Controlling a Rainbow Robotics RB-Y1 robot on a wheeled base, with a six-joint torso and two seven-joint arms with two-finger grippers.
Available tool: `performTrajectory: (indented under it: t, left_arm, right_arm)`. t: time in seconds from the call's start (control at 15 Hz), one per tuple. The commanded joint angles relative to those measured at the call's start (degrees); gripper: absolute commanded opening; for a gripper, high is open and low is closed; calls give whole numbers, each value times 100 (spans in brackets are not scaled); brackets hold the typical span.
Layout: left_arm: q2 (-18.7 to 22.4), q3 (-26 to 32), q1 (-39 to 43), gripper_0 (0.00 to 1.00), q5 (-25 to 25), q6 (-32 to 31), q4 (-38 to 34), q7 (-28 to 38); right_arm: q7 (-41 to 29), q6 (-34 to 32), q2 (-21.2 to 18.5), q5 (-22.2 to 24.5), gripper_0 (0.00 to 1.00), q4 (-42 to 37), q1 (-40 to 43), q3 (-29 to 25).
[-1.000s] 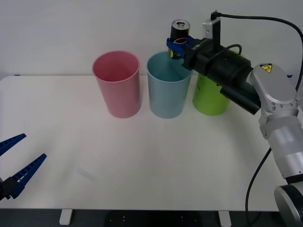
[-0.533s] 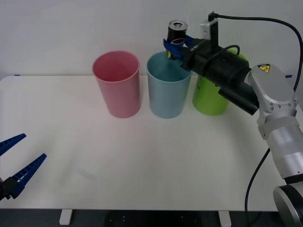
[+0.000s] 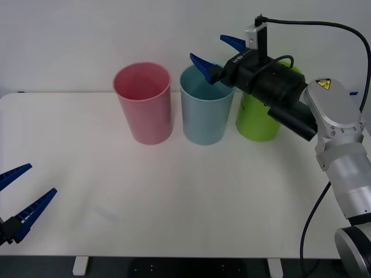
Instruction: Grasp the object on the table and drop it into the matching bin: aluminum can to the light blue bin, PET bottle to the pink bin.
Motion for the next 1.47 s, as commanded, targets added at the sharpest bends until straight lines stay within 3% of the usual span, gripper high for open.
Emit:
performTrajectory:
  t: [0.07,0.27,0.6,1.13,1.47]
  left_arm:
    - [0,0,0,100,0,0,0,0]
    - [0,0,0,100,0,0,0,0]
    - [0,0,0,100,0,0,0,0]
    - [0,0,0,100,0,0,0,0]
    - [0,0,0,100,0,0,0,0]
  right_arm:
    - [-18,-10,-27,-18,100,-6,16,-7]
    - [-18,-19,-133,-167,100,-120,130,2]
    - [-149,-54,-546,-387,100,-1289,1106,19]
    - [0,-177,-1521,-1222,100,-2722,2802,-16]
    - [598,-819,-1627,-1292,100,-3126,3760,-605]
